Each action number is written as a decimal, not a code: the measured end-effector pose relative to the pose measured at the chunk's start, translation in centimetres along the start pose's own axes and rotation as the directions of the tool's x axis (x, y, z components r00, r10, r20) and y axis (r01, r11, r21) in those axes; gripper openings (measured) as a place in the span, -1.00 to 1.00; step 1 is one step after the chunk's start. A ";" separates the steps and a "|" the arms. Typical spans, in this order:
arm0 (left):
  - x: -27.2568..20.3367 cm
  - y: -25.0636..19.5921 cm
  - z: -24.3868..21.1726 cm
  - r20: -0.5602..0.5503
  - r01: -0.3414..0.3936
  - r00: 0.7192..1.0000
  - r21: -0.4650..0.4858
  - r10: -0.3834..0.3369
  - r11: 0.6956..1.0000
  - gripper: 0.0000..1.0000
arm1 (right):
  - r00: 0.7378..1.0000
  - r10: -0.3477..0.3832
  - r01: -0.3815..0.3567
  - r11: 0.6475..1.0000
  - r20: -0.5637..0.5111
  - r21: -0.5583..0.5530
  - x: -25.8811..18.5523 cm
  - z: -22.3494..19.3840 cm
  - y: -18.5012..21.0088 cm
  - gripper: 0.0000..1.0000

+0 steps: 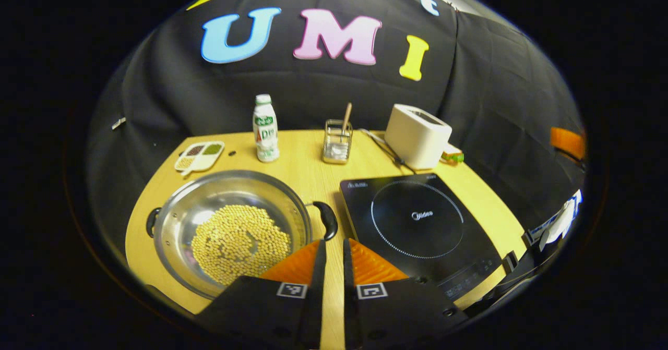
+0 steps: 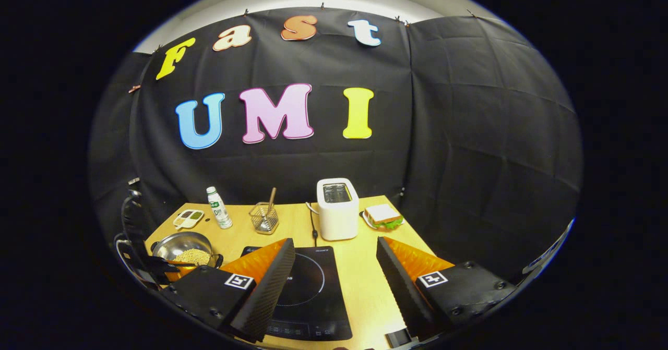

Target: First push the handle of the pot to place it horizontally, then grasp the pot with both hands and set it on the induction cooktop.

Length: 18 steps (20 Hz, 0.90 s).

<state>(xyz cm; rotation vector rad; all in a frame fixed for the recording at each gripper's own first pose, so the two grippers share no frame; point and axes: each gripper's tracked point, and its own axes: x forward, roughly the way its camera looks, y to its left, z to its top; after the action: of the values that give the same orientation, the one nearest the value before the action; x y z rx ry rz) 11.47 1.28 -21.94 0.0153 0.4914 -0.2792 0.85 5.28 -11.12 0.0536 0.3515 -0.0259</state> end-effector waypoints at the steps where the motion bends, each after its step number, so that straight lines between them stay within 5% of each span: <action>1: -1.3 0.7 1.1 0.050 -0.005 0.999 -0.019 0.006 1.000 -0.51 | 1.000 0.018 -0.018 1.000 -0.016 0.001 0.3 -0.4 1.0 0.96; 5: -6.4 6.2 4.6 0.180 -0.084 0.979 -0.089 0.099 0.993 0.89 | 0.991 0.113 -0.111 0.993 -0.078 0.027 1.7 -1.9 6.7 0.97; 9: -9.7 14.3 5.7 0.224 -0.214 0.947 -0.097 0.231 0.972 0.91 | 0.962 0.225 -0.219 0.974 -0.153 0.056 3.9 -3.2 14.6 0.97; 12: -11.2 19.3 5.2 0.201 -0.275 0.936 -0.095 0.289 0.957 0.91 | 0.911 0.325 -0.319 0.946 -0.255 0.066 5.4 -5.3 20.6 0.97; 18: -10.3 25.2 3.2 0.176 -0.299 0.931 -0.132 0.319 0.945 0.91 | 0.820 0.416 -0.419 0.904 -0.394 0.081 8.7 -9.3 28.8 0.98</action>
<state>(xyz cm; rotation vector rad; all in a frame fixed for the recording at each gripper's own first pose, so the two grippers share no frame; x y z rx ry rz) 10.99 27.97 -15.59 -0.0349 0.3011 0.0555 6.85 34.37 -21.47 0.1276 0.7499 0.4323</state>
